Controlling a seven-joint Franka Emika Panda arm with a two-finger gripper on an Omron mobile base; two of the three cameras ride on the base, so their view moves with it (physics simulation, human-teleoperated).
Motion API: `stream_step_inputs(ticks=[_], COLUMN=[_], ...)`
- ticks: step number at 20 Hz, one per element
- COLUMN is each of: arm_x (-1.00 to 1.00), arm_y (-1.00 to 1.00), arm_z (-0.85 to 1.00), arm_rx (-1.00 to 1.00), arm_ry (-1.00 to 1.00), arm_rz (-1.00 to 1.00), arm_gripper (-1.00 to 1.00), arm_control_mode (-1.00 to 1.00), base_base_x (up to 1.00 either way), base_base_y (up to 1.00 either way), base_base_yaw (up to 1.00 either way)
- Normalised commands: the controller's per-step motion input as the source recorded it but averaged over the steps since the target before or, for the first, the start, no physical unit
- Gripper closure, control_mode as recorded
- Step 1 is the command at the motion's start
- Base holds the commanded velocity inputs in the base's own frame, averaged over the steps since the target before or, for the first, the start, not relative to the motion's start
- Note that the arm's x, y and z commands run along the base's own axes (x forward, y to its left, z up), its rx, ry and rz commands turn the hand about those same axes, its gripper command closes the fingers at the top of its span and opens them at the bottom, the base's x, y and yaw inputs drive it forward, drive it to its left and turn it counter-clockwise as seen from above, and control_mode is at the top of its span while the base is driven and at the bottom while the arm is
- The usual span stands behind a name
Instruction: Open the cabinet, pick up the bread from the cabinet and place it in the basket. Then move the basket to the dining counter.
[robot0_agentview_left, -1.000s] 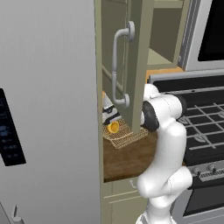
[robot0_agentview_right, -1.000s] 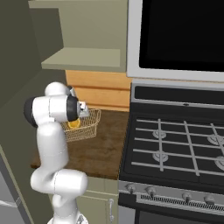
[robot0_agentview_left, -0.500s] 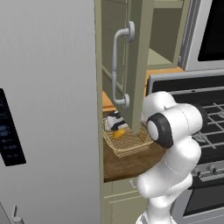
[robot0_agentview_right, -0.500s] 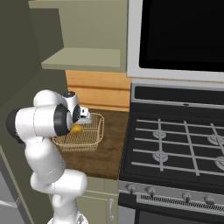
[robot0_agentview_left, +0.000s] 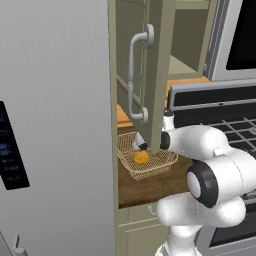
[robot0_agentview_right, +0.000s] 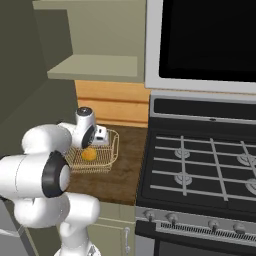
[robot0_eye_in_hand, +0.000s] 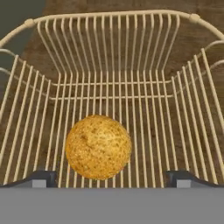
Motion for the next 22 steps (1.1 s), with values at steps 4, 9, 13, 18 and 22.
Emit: stream_step_inputs(ticks=[4,9,13,18,22], arm_x=[-1.00,-0.72,-0.41,-0.40,-0.76], arm_y=[-0.16,-0.07,-0.08,-0.26,-0.27], arm_z=[0.29,0.26,0.64,0.56,0.04], arm_rx=[0.03,0.04,0.01,0.01,0.08], arm_ry=[-0.03,0.00,0.00,0.07,0.05], arm_rz=[-0.03,-0.15,-0.20,-0.20,-0.19], arm_gripper=[-1.00,-1.00,-1.00,-1.00,-1.00], arm_control_mode=[-1.00,-1.00,-1.00,-1.00,-1.00], base_base_x=[0.00,0.00,0.00,0.00,0.00], base_base_y=[0.00,0.00,0.00,0.00,0.00], base_base_yaw=[0.00,0.00,0.00,0.00,0.00])
